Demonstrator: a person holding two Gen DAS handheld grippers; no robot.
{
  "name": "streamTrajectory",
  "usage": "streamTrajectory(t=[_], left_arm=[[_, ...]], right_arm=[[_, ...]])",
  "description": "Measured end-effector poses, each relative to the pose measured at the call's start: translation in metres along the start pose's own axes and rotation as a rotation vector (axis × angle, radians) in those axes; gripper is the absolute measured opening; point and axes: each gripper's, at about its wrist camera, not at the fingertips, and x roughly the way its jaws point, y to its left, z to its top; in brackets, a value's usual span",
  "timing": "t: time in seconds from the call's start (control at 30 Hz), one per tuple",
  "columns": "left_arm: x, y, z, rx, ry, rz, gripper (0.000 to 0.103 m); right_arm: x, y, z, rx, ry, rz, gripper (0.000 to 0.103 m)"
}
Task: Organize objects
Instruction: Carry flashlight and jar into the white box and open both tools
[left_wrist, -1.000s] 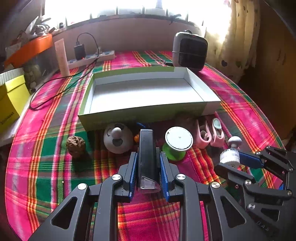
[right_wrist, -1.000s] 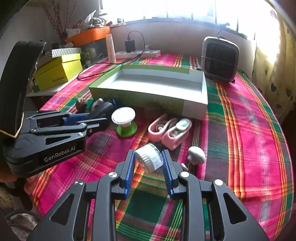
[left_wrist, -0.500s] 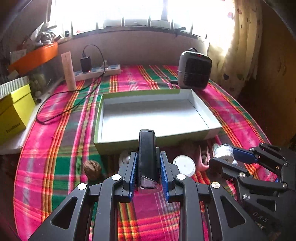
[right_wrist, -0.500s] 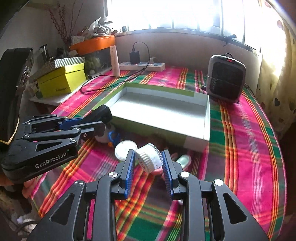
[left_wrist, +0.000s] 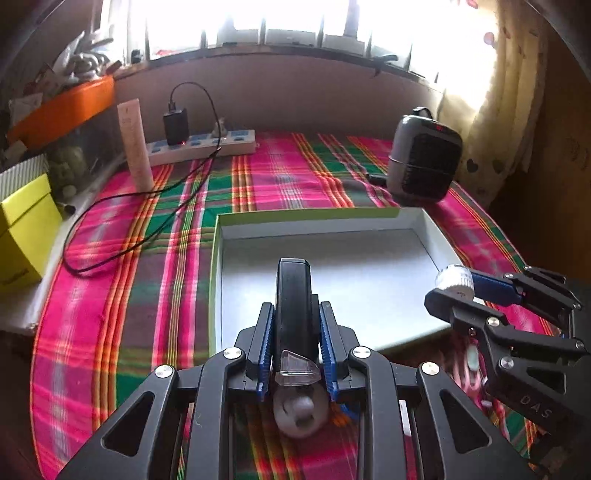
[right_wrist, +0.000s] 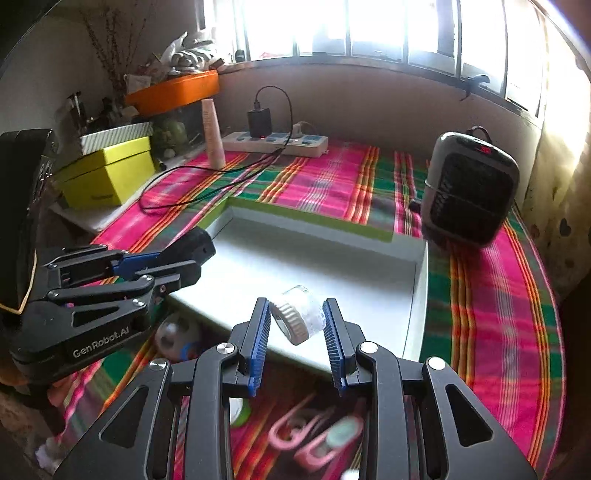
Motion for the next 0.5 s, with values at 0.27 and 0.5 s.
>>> streamTrajectory(t=[0.27,0.5], left_arm=[[0.030,0.009,0.024,0.003,0.020,0.024,0.021],[0.055,0.014,0.040,0.007,0.052,0.023,0.022]], right_arm=[[0.044,-0.010,0.029,-0.031,0.067,-0.024,0.030],[0.073,-0.010,0.041,-0.054,0.118,-0.019,0.030]])
